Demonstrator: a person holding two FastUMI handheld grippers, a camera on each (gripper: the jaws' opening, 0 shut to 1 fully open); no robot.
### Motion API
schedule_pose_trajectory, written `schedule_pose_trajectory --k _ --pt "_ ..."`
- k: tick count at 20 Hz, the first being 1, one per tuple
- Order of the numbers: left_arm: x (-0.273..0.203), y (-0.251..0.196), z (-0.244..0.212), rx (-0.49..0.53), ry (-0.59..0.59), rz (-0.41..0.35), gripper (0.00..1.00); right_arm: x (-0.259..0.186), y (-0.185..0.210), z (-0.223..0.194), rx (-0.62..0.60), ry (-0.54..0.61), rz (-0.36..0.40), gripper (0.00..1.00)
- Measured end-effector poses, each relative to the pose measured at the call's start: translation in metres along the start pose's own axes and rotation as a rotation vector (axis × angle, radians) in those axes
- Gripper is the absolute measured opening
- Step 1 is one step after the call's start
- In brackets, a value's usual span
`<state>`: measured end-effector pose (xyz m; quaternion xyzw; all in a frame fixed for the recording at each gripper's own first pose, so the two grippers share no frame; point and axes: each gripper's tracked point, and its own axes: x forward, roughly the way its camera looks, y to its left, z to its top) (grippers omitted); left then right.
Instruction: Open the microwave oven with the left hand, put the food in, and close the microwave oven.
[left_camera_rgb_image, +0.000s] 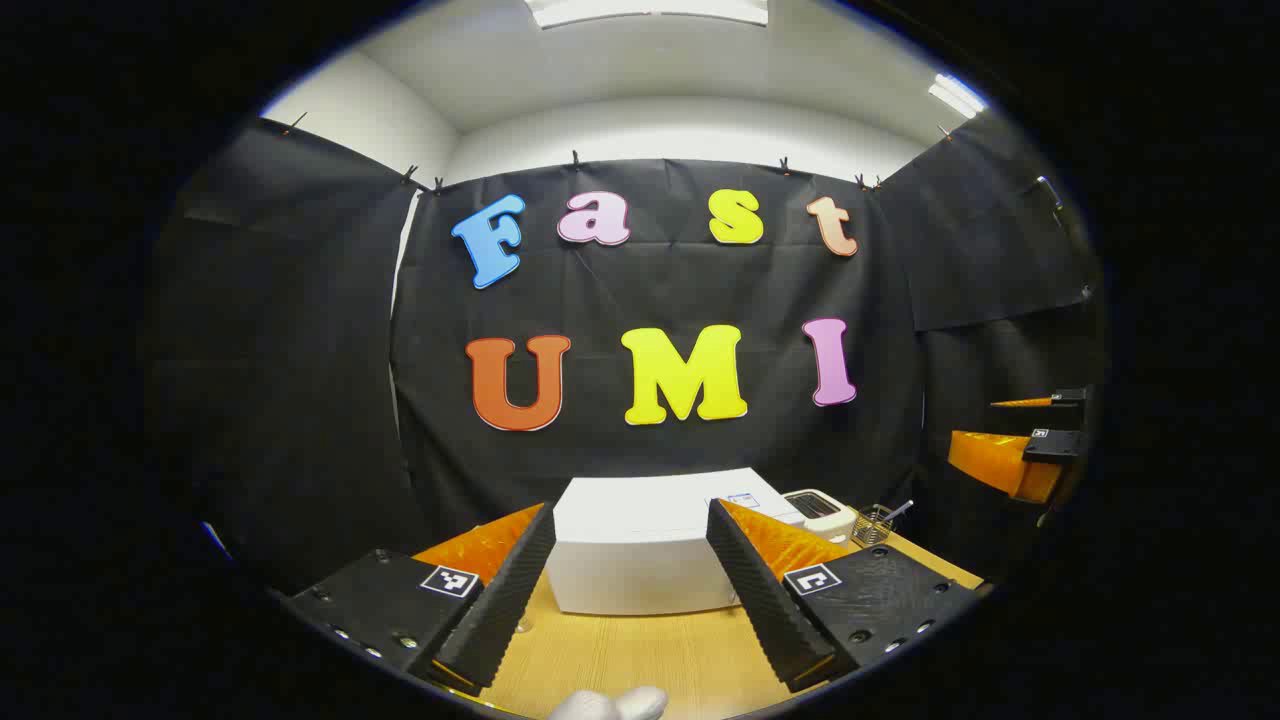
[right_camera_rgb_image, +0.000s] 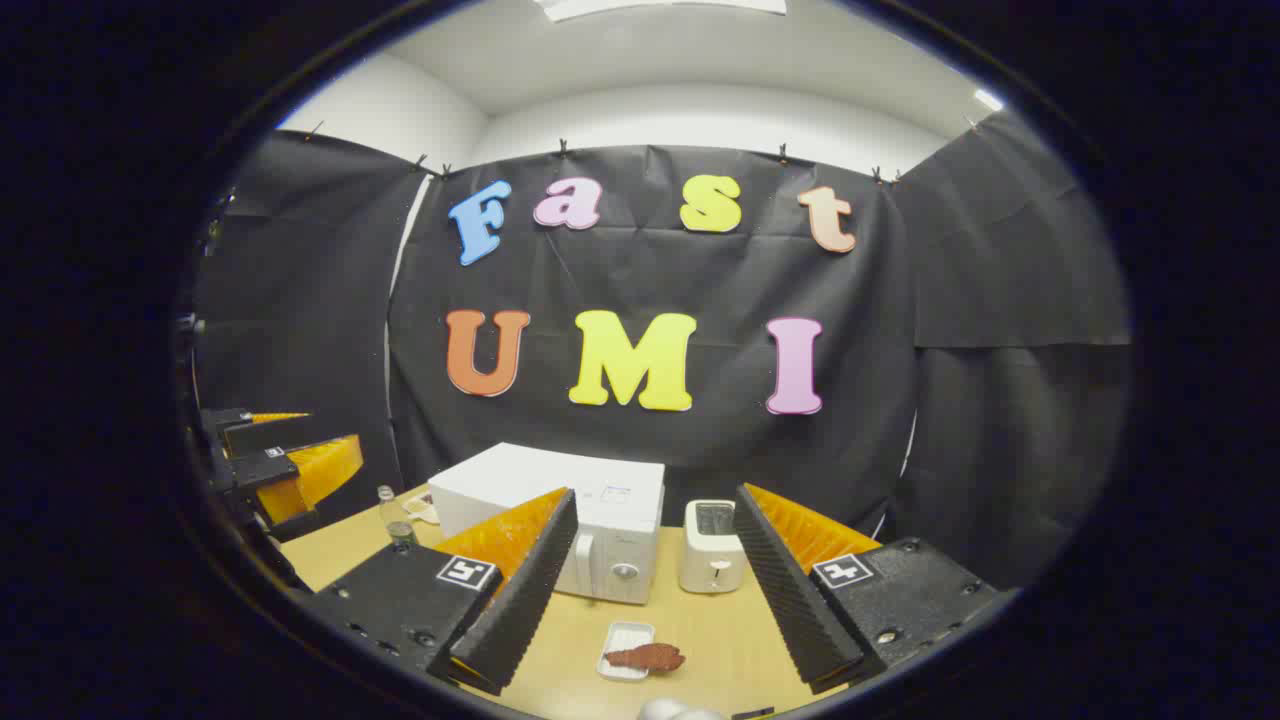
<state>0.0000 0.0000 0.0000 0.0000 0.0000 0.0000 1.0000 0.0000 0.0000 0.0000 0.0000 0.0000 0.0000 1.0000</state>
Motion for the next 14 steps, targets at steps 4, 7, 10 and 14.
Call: schedule_pose_trajectory --k 4,7,10,14 --pt "0.006 0.004 0.0 0.002 -0.002 0.007 0.95 0.004 -0.003 -0.004 0.018 0.015 0.0 1.0" --pt "0.011 0.003 0.0 0.0 -0.005 0.008 0.95 0.007 -0.007 -0.003 0.021 0.013 -0.008 0.91" --pt "0.014 0.005 -0.001 0.001 -0.009 0.013 0.95 0.009 -0.009 -0.005 0.019 0.016 -0.006 1.0" --pt "0.02 0.003 -0.01 0.019 -0.002 0.015 0.95 0.014 -0.014 -0.007 0.017 0.017 -0.015 0.9"
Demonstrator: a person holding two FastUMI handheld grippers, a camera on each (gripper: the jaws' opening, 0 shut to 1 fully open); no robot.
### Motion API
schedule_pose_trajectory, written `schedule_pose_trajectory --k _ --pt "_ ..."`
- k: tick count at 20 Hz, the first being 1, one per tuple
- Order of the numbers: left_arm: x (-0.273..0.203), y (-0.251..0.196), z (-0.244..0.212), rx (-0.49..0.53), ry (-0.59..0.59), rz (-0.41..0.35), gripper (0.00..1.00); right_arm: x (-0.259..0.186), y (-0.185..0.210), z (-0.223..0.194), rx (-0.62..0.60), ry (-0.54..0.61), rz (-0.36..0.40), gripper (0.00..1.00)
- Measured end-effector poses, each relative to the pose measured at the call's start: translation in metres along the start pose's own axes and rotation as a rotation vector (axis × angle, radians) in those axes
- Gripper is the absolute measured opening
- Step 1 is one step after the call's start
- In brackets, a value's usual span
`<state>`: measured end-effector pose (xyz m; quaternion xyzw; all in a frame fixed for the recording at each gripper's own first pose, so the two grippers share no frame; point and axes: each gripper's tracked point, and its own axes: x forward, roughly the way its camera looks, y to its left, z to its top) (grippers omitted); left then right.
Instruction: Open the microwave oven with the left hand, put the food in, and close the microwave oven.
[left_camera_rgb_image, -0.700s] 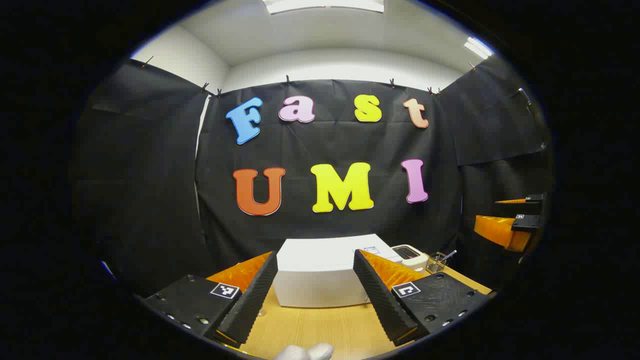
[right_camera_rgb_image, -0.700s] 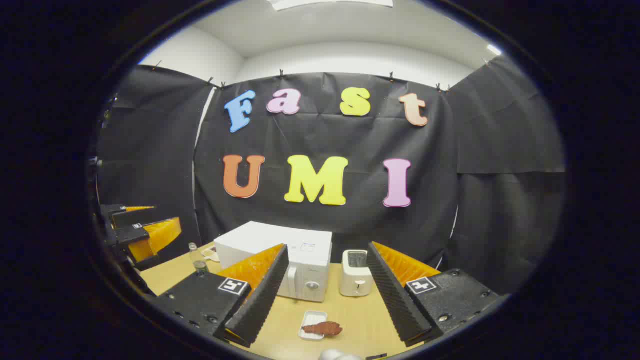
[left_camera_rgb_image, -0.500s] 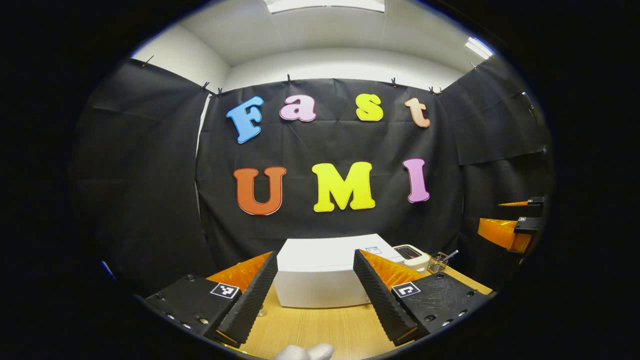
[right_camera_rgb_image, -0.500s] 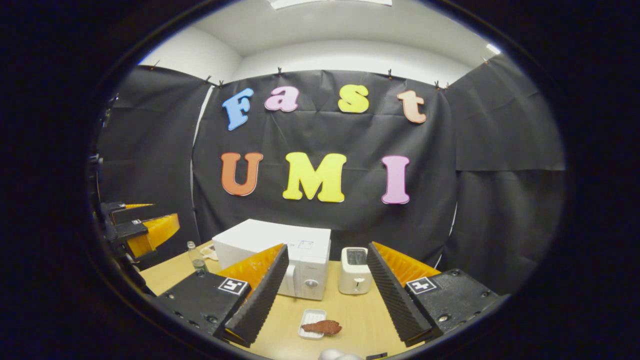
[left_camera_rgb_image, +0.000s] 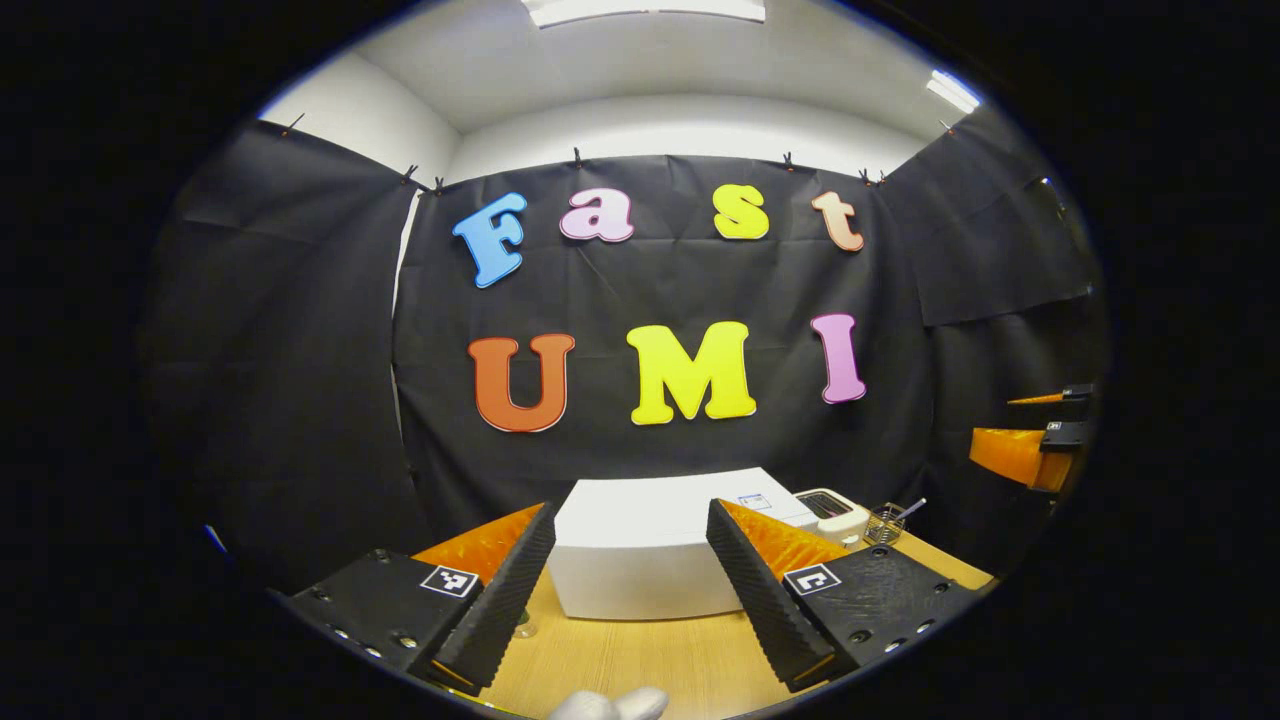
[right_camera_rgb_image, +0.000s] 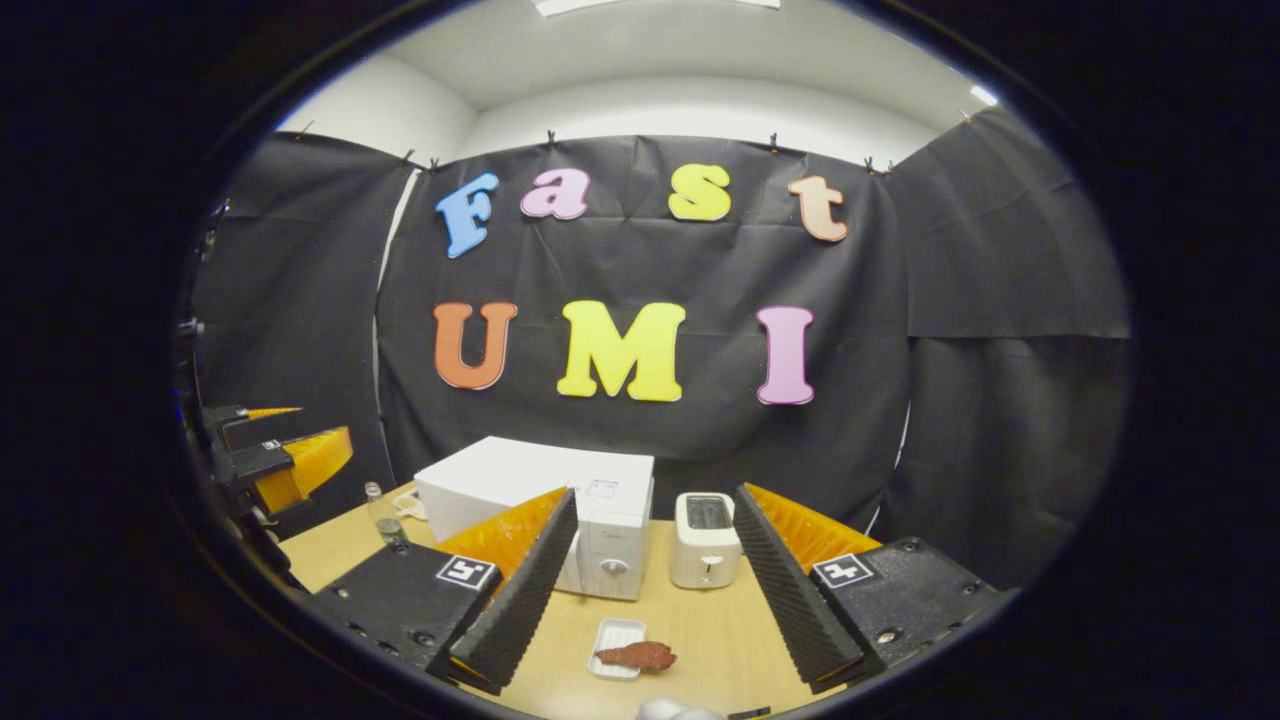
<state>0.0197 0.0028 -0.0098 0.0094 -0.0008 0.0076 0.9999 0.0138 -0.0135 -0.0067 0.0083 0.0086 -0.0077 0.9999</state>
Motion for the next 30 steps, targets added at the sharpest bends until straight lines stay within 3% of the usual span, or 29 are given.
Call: schedule_pose_trajectory --k 1,5,6,7,13,14,15,16,18,20,21,22,24,25,26,28,29,30 --pt "0.003 -0.002 -0.004 0.002 0.002 -0.001 0.95 0.001 -0.002 0.0 0.002 -0.002 -0.001 1.0" --pt "0.022 -0.022 -0.03 -0.012 0.012 -0.033 0.95 0.006 -0.009 -0.003 0.0 0.008 0.002 1.0" --pt "0.027 -0.028 -0.039 -0.017 0.016 -0.038 0.95 0.007 -0.013 -0.001 0.002 0.012 -0.003 0.91" --pt "0.037 -0.036 -0.049 -0.019 0.017 -0.044 0.95 0.007 -0.018 -0.002 0.006 0.015 -0.005 1.0" --pt "0.08 -0.109 -0.13 0.041 0.048 -0.125 0.95 0.009 -0.051 0.0 0.004 0.056 -0.04 1.0" --pt "0.088 -0.121 -0.144 0.049 0.061 -0.138 0.95 0.008 -0.056 0.0 0.001 0.062 -0.049 0.9" --pt "0.097 -0.133 -0.158 0.043 0.08 -0.149 0.95 0.009 -0.064 -0.002 -0.007 0.074 -0.063 0.91" --pt "0.106 -0.146 -0.17 0.033 0.097 -0.165 0.95 0.008 -0.072 -0.005 -0.018 0.088 -0.079 1.0" --pt "0.128 -0.168 -0.191 0.011 0.116 -0.188 0.95 0.006 -0.085 -0.01 -0.03 0.117 -0.11 1.0" --pt "0.154 -0.179 -0.217 0.002 0.15 -0.176 0.95 0.003 -0.099 -0.018 -0.033 0.154 -0.136 1.0" --pt "0.166 -0.182 -0.225 -0.01 0.162 -0.163 0.88 0.001 -0.104 -0.02 -0.038 0.166 -0.147 1.0" --pt "0.176 -0.185 -0.233 -0.019 0.168 -0.15 0.95 0.0 -0.111 -0.023 -0.043 0.177 -0.161 1.0" --pt "0.191 -0.191 -0.248 -0.035 0.2 -0.138 0.92 -0.003 -0.118 -0.031 -0.039 0.198 -0.174 1.0" --pt "0.198 -0.194 -0.253 -0.045 0.205 -0.135 0.9 -0.003 -0.121 -0.035 -0.036 0.209 -0.175 1.0" --pt "0.202 -0.194 -0.254 -0.044 0.2 -0.13 0.77 -0.004 -0.122 -0.038 -0.032 0.216 -0.175 1.0" --pt "0.205 -0.193 -0.257 -0.046 0.207 -0.124 0.64 -0.004 -0.128 -0.043 -0.026 0.227 -0.178 1.0" --pt "0.205 -0.196 -0.257 -0.06 0.204 -0.135 0.66 -0.003 -0.13 -0.046 -0.019 0.228 -0.178 1.0" --pt "0.206 -0.195 -0.256 -0.06 0.2 -0.128 0.46 -0.002 -0.133 -0.048 -0.011 0.233 -0.179 1.0"
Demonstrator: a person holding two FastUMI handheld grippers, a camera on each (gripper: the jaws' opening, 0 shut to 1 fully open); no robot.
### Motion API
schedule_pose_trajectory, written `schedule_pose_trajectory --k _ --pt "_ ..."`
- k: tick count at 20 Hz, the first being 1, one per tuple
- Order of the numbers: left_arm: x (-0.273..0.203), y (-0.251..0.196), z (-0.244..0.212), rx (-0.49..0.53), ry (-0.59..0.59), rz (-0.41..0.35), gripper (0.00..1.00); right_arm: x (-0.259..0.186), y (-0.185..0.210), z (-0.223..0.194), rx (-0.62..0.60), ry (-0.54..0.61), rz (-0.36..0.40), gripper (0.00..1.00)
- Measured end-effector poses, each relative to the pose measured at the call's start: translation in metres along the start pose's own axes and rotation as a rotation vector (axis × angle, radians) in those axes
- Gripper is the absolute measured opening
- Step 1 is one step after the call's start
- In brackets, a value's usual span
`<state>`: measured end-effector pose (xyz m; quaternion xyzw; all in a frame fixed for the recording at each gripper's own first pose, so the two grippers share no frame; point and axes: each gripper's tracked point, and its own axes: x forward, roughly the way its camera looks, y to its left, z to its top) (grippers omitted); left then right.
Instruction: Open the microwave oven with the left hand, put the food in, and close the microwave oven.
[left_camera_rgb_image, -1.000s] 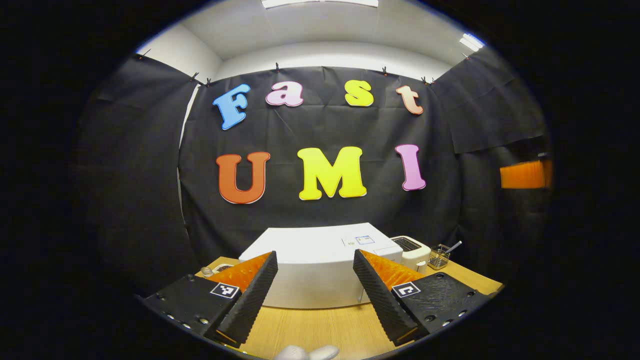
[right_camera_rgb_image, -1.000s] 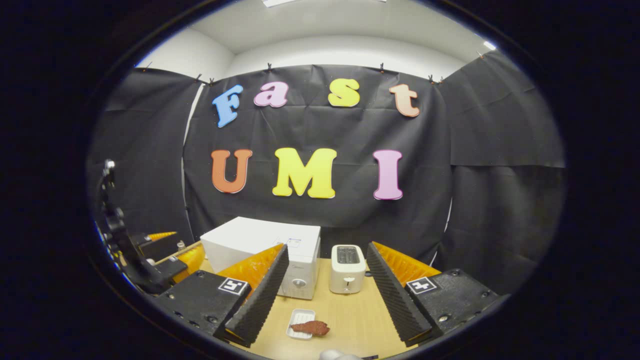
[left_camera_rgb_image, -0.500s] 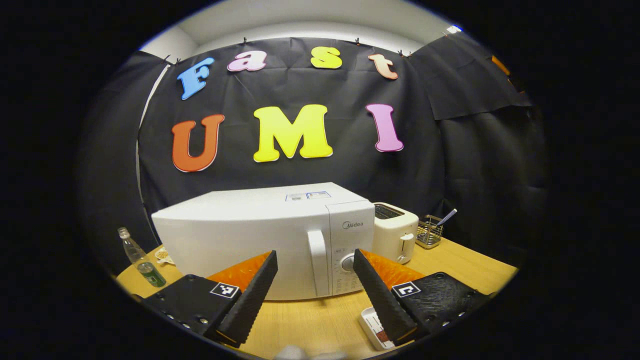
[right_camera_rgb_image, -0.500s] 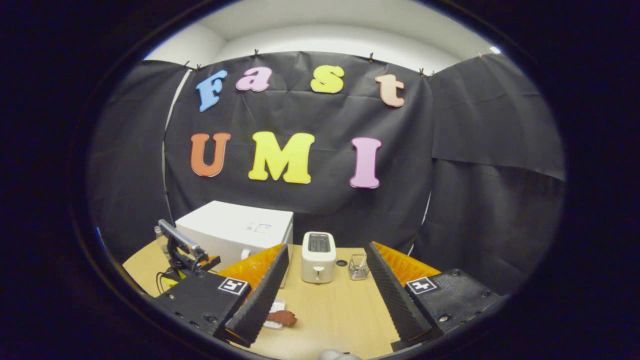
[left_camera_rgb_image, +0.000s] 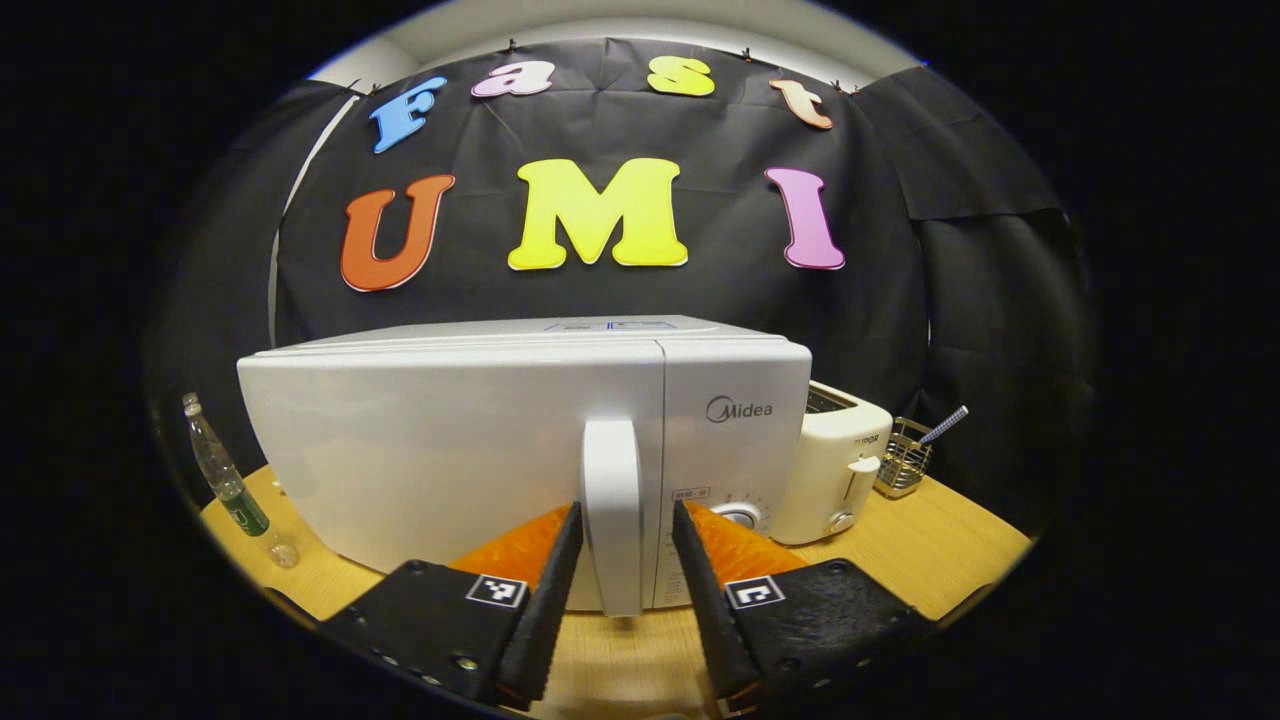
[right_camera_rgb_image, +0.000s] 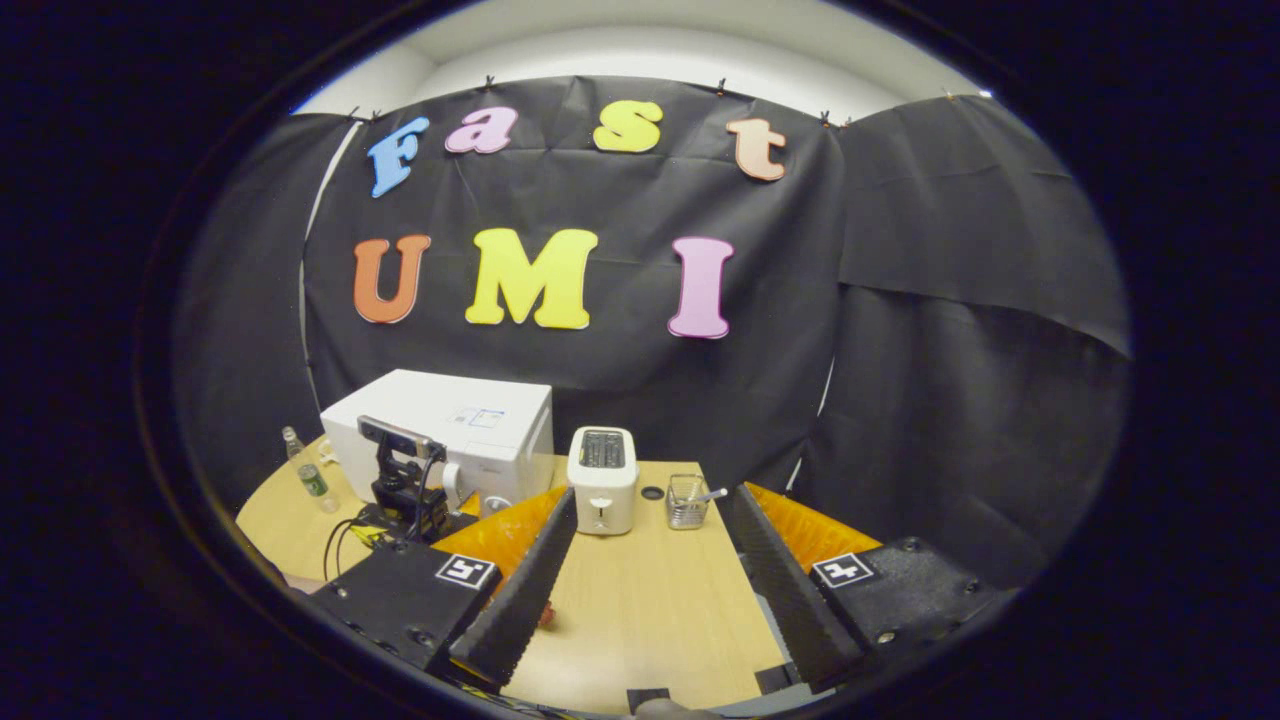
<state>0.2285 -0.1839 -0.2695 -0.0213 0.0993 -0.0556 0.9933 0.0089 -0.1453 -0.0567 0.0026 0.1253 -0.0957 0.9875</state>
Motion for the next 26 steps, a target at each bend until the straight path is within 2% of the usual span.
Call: schedule_pose_trajectory --k 2,3,4,5,8,9,10,11,12,13,14,15,16,17,18,19,20,21,26 --pt "0.008 0.008 0.0 0.005 -0.013 0.005 0.4 0.004 -0.002 -0.004 0.008 0.008 0.003 1.0" --pt "0.003 0.005 0.002 0.001 -0.028 0.006 0.26 0.006 -0.002 -0.006 0.012 0.013 0.007 1.0" --pt "0.003 0.004 0.001 0.0 -0.03 0.006 0.27 0.007 -0.001 -0.007 0.012 0.017 0.01 1.0" --pt "0.002 0.005 0.002 0.012 -0.03 0.008 0.22 0.01 0.001 -0.006 0.012 0.018 0.016 1.0" --pt "0.003 0.008 0.002 0.04 -0.033 0.023 0.18 0.012 0.008 -0.006 -0.002 0.025 0.037 1.0" --pt "0.001 0.007 0.001 0.034 -0.027 0.026 0.05 0.011 0.009 -0.005 -0.006 0.024 0.039 0.91" --pt "0.001 0.007 0.003 0.03 -0.029 0.025 0.13 0.01 0.011 -0.004 -0.006 0.021 0.045 0.91" --pt "0.001 0.007 0.001 0.024 -0.022 0.022 0.12 0.009 0.014 -0.002 -0.012 0.018 0.048 1.0" --pt "0.001 0.006 0.002 0.023 -0.023 0.018 0.13 0.007 0.015 -0.001 -0.022 0.018 0.047 0.91" --pt "0.0 0.007 0.001 0.026 -0.019 0.012 0.13 0.006 0.014 0.0 -0.029 0.015 0.045 1.0" --pt "0.0 0.007 0.001 0.025 -0.015 0.004 0.13 0.004 0.016 0.003 -0.034 0.012 0.048 0.91" --pt "0.0 0.007 0.0 0.025 -0.01 -0.004 0.12 0.002 0.019 0.004 -0.036 0.008 0.053 0.91" --pt "-0.001 0.006 0.0 0.027 -0.002 -0.014 0.13 0.0 0.021 0.007 -0.035 0.002 0.057 1.0" --pt "-0.001 0.006 0.0 0.025 0.002 -0.023 0.13 -0.002 0.024 0.009 -0.032 -0.004 0.063 0.91" --pt "-0.002 0.006 -0.001 0.021 0.014 -0.031 0.13 -0.003 0.028 0.01 -0.03 -0.008 0.072 1.0" --pt "-0.01 0.007 -0.004 0.011 0.04 -0.03 0.13 -0.004 0.03 0.009 -0.03 -0.009 0.072 0.91" --pt "-0.024 0.007 -0.006 0.008 0.035 -0.029 0.13 -0.007 0.031 0.01 -0.028 -0.014 0.074 1.0" --pt "-0.035 0.008 -0.009 0.029 0.024 -0.038 0.1 -0.008 0.033 0.011 -0.027 -0.018 0.078 1.0" --pt "-0.109 0.03 -0.023 0.039 0.037 -0.073 0.11 -0.011 0.056 0.0 -0.047 -0.007 0.127 1.0"
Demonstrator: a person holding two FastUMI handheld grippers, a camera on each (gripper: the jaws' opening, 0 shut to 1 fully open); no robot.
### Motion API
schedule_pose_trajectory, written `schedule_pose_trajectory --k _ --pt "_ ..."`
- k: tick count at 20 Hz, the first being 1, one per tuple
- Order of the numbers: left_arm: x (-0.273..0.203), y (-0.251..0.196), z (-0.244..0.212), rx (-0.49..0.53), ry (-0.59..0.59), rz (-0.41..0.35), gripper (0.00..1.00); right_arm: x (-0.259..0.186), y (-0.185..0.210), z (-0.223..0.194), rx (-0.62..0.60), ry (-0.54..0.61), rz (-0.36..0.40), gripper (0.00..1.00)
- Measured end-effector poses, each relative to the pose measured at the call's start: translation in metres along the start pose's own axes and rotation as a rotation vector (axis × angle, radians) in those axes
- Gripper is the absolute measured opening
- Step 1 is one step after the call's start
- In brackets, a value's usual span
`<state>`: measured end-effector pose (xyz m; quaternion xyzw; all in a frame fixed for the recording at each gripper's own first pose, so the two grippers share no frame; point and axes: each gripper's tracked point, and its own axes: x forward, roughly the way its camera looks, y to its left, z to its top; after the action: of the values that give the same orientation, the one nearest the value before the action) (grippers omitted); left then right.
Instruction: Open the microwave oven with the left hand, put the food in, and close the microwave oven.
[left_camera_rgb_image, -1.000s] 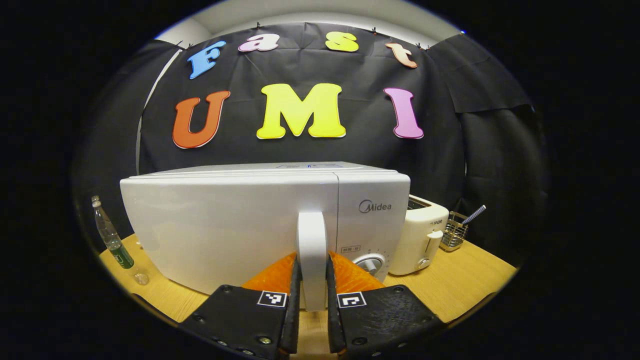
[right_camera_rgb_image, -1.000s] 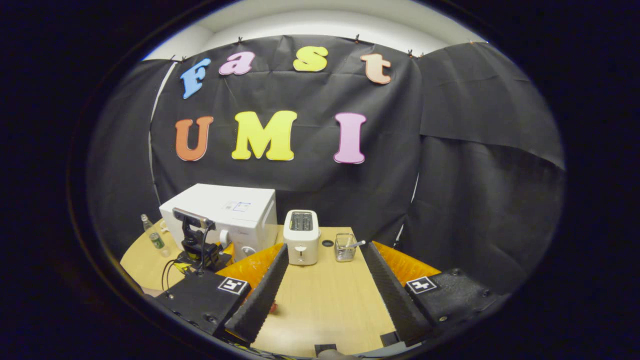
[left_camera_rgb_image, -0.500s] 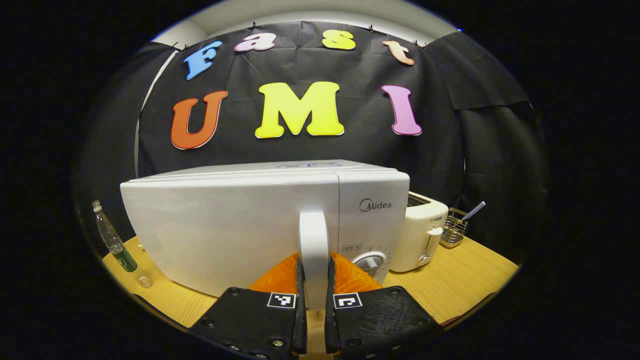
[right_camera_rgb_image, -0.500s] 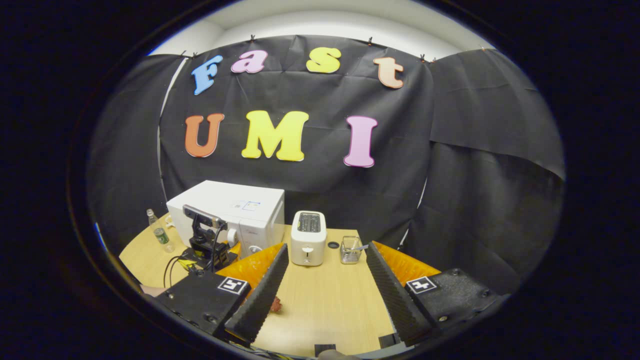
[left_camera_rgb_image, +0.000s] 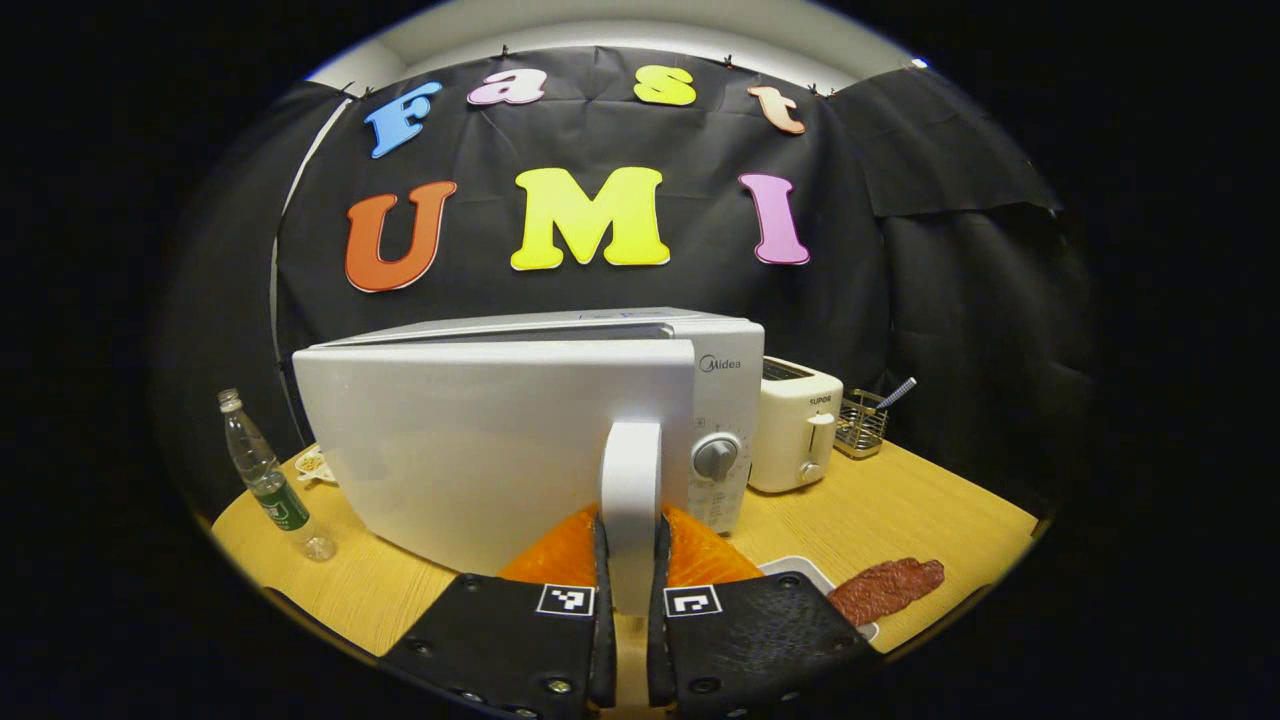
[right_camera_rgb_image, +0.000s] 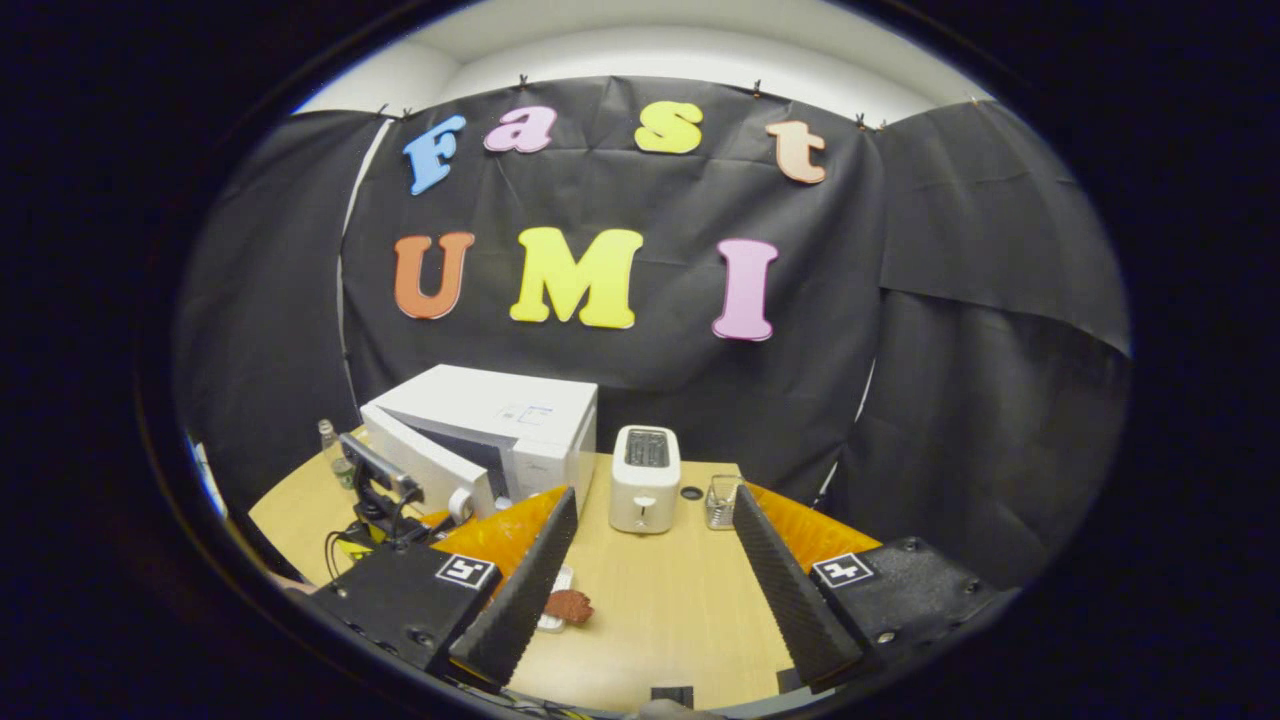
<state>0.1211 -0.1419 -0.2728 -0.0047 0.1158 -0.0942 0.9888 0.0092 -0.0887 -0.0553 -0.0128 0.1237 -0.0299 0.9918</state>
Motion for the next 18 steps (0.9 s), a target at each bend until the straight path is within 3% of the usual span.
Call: schedule_pose_trajectory --k 2,3,4,7,8,9,10,11,12,13,14,15,17,18 --pt "-0.024 0.012 -0.006 0.018 0.011 0.019 0.11 0.001 0.009 0.003 0.001 -0.014 0.021 1.0" --pt "-0.039 0.018 -0.01 0.021 0.021 0.029 0.13 0.001 0.016 0.002 0.004 -0.018 0.035 0.91" --pt "-0.05 0.025 -0.013 0.018 0.028 0.038 0.13 0.0 0.022 0.002 0.012 -0.023 0.049 1.0" --pt "-0.082 0.047 -0.021 0.017 0.055 0.067 0.13 0.001 0.044 -0.003 0.028 -0.018 0.09 1.0" --pt "-0.092 0.055 -0.024 0.019 0.063 0.08 0.13 0.001 0.05 -0.006 0.03 -0.017 0.099 0.91" --pt "-0.101 0.064 -0.027 0.023 0.07 0.093 0.13 0.0 0.057 -0.008 0.032 -0.013 0.108 0.91" --pt "-0.109 0.073 -0.028 0.031 0.076 0.107 0.13 -0.001 0.064 -0.01 0.035 -0.013 0.119 1.0" --pt "-0.117 0.083 -0.032 0.036 0.086 0.124 0.13 -0.003 0.071 -0.012 0.038 -0.01 0.127 0.91" --pt "-0.124 0.092 -0.033 0.032 0.091 0.139 0.13 -0.004 0.077 -0.015 0.041 -0.006 0.134 1.0" --pt "-0.131 0.1 -0.036 0.029 0.099 0.153 0.13 -0.005 0.082 -0.017 0.044 -0.005 0.139 1.0" --pt "-0.139 0.109 -0.038 0.03 0.103 0.166 0.05 -0.006 0.088 -0.019 0.049 -0.004 0.145 0.91" --pt "-0.145 0.117 -0.039 0.034 0.109 0.18 0.14 -0.006 0.093 -0.021 0.052 -0.002 0.149 1.0" --pt "-0.156 0.137 -0.042 0.063 0.114 0.225 0.19 -0.007 0.1 -0.024 0.051 0.0 0.153 1.0" --pt "-0.159 0.145 -0.044 0.072 0.111 0.239 0.2 -0.007 0.102 -0.026 0.048 0.002 0.149 0.91"
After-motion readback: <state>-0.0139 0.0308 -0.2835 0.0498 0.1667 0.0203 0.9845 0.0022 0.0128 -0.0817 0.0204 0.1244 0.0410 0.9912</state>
